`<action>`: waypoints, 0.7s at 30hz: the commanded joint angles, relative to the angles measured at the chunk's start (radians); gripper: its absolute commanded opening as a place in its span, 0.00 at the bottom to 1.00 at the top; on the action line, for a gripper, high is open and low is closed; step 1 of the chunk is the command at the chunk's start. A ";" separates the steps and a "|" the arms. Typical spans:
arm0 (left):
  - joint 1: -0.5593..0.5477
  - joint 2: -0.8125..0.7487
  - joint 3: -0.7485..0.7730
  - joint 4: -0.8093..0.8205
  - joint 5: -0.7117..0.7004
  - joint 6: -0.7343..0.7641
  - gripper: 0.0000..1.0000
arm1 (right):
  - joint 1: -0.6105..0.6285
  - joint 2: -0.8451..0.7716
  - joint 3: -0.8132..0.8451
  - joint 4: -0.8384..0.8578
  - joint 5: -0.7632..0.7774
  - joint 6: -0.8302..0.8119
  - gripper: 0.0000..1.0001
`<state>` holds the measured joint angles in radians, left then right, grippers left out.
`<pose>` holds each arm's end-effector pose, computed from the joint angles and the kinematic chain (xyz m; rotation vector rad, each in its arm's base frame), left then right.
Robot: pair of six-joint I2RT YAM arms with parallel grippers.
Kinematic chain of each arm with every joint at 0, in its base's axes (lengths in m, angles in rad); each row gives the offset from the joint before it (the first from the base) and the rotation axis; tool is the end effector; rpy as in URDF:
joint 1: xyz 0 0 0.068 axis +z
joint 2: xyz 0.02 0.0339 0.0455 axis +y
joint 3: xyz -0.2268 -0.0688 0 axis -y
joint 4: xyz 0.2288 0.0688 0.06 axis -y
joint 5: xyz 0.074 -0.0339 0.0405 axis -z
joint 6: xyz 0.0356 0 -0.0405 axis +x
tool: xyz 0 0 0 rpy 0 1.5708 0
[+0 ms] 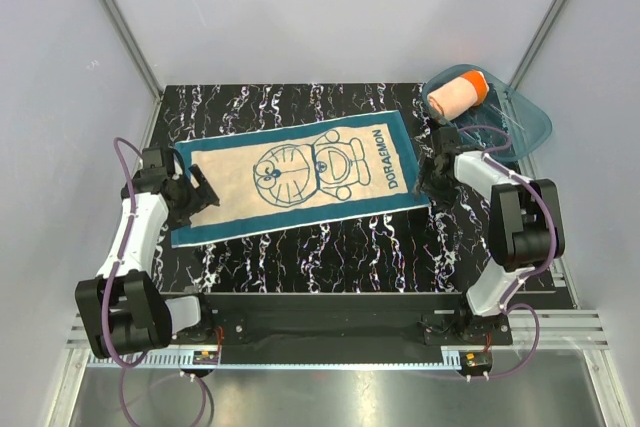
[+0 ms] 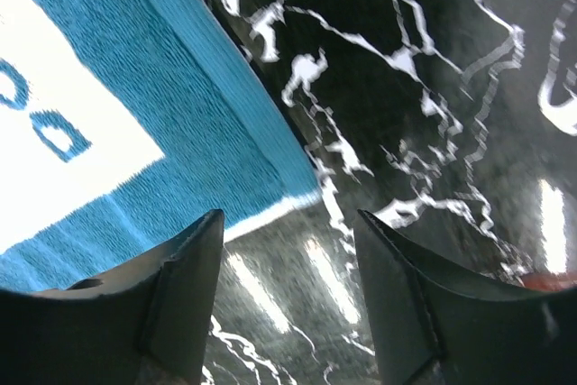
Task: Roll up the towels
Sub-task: Fold the towel
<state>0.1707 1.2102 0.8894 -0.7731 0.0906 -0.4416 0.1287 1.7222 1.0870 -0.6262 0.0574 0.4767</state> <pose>0.2235 0.0353 0.2133 -0.7777 2.5582 -0.2078 0.3051 0.0374 0.1459 0.5022 2.7839 0.0540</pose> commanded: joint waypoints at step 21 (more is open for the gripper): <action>0.334 0.000 -0.086 -0.005 0.170 -0.092 0.88 | -0.001 -0.029 -0.029 0.102 -0.044 -0.010 0.00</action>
<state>0.4530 1.2079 0.8116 -0.7753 0.1574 -0.5076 0.1287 1.7641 1.0756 -0.5274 0.0315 0.4702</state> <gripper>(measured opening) 0.887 0.022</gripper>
